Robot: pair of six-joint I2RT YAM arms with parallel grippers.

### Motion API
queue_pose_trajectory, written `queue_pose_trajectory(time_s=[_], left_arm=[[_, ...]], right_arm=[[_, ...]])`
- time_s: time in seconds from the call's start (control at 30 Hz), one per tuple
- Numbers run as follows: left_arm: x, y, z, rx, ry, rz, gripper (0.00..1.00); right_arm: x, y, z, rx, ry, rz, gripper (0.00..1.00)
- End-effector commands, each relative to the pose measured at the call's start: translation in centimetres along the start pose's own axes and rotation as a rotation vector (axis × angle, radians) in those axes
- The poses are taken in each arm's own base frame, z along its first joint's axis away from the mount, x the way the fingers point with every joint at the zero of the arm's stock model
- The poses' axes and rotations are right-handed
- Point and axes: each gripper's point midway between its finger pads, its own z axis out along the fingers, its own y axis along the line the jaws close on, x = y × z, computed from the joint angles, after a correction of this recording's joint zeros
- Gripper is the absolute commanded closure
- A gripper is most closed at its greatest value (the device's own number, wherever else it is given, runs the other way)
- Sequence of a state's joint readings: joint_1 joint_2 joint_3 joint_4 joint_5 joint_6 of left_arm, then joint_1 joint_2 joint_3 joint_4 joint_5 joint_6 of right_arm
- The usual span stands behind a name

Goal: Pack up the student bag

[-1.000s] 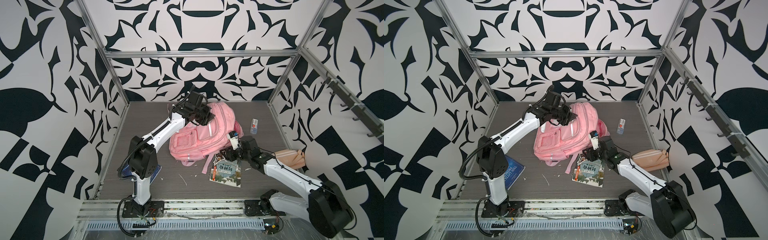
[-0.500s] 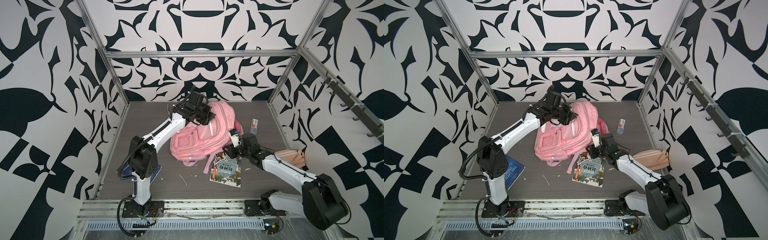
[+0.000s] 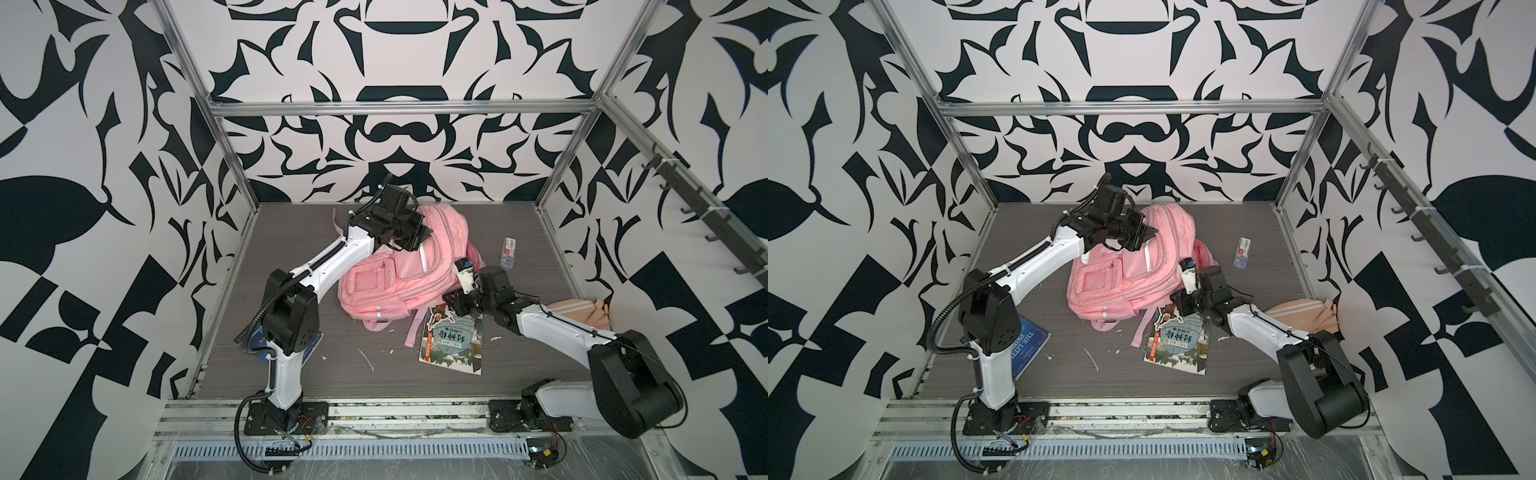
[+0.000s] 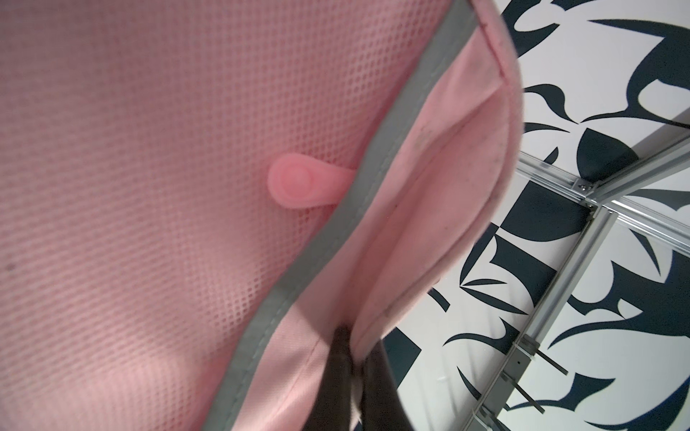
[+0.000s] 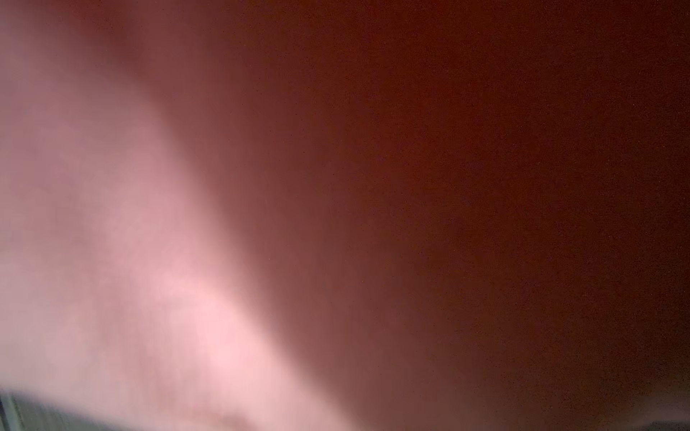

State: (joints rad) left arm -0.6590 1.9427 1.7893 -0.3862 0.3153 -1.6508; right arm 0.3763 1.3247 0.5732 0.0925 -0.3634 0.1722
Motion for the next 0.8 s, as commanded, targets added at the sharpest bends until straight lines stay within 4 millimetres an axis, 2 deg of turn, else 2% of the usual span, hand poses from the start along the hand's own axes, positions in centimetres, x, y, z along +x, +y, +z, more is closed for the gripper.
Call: queue_pose_trajectory(time_s=[0.0,0.23,0.4,0.63,0.77], left_arm=[[3.2,-4.1,-1.1,0.116,0.107,0.030,1.00],[2.5,-3.3,-0.2,0.100,0.100,0.006,1.00],[1.8,-3.1,0.6,0.127,0.081,-0.027,1.00],[0.8,-4.8,1.5,0.186,0.045,-0.035,1.00],[0.4,-5.1,1.7,0.194,0.024,-0.041,1.00]], right_arm=[[-2.3,0.8,-0.1,-0.026,-0.060,-0.037,0.83],[-1.9,0.4,-0.6,0.006,-0.054,-0.034,0.91],[-1.8,0.9,-1.5,0.006,-0.069,-0.044,0.96],[0.6,3.7,0.0,0.000,0.029,-0.187,0.98],[0.8,5.2,0.6,-0.008,0.036,-0.225,0.99]])
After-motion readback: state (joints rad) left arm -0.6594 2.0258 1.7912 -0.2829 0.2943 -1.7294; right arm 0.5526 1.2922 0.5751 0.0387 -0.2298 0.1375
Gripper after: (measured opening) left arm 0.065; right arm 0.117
